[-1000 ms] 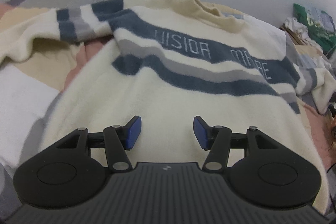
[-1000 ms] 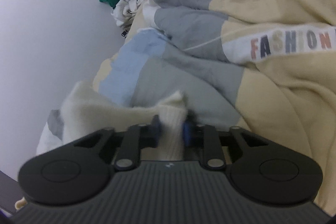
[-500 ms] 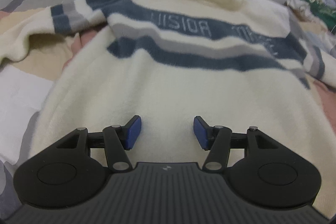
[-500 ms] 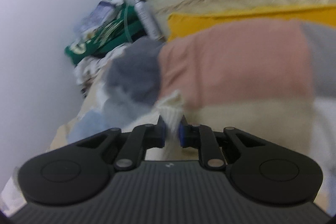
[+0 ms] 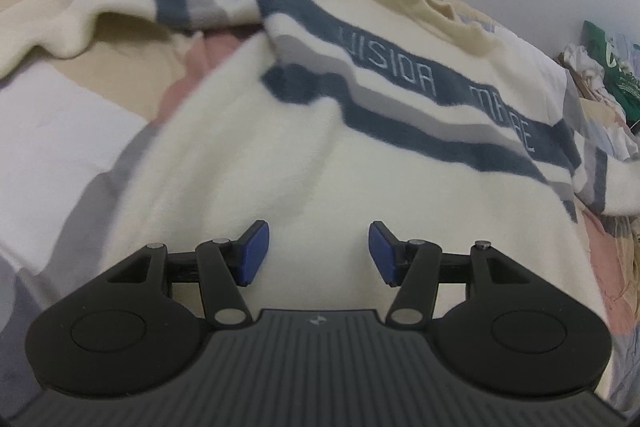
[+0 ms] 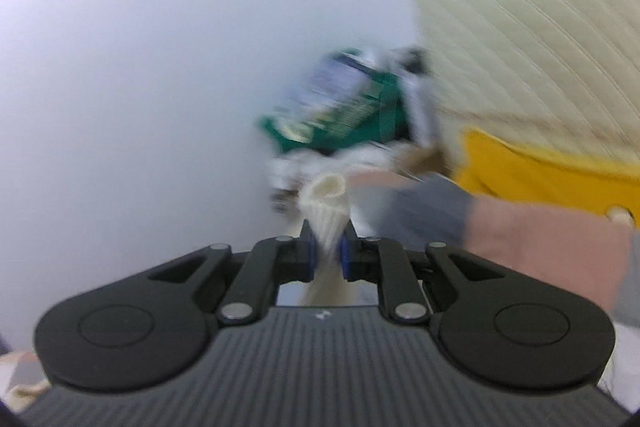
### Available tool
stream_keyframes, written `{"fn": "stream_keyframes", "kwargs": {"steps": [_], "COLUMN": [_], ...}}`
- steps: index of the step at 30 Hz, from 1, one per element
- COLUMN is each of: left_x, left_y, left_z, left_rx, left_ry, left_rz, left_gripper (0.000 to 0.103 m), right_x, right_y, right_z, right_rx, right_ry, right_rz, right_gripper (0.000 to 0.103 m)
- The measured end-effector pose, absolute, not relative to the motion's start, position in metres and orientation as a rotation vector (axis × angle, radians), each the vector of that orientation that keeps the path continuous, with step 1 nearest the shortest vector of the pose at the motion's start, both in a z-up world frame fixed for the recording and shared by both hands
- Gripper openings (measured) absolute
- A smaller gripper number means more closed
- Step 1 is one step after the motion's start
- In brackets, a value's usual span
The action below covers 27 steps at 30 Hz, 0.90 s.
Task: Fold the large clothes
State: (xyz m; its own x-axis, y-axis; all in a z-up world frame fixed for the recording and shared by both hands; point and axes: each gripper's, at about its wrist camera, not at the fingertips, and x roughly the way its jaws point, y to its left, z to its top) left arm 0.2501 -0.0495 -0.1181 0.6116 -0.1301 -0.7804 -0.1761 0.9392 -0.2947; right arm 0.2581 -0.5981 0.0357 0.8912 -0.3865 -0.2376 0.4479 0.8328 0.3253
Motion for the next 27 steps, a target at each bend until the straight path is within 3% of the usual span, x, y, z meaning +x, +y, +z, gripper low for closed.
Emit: {"fn": "stream_keyframes", "kwargs": {"steps": [8,14,18,27], "left_x": [0.22,0.199,0.186,0.174], "left_y": [-0.022,0.002,0.021,0.074], "left_z": [-0.098,-0.081,-0.07,-0.047], "left_rx": [-0.401,-0.426,-0.456,-0.551], "left_ry": [0.84,0.775,0.73,0.62], "left_rz": [0.03,0.029,0.034,0.092], "left_gripper": [0.062,0.062,0.062,0.062], "right_x": [0.229,0.197,0.179,0.148], "right_y": [-0.44,-0.312,-0.236,-0.089], "right_z": [0.128,0.162,0.154,0.075], "right_rx": [0.251,0.182,0.143,0.006], "right_ry": [0.073,0.073,0.102,0.313], "right_rz": [-0.108,0.144,0.294,0.54], "right_gripper": [0.015,0.015,0.015,0.016]}}
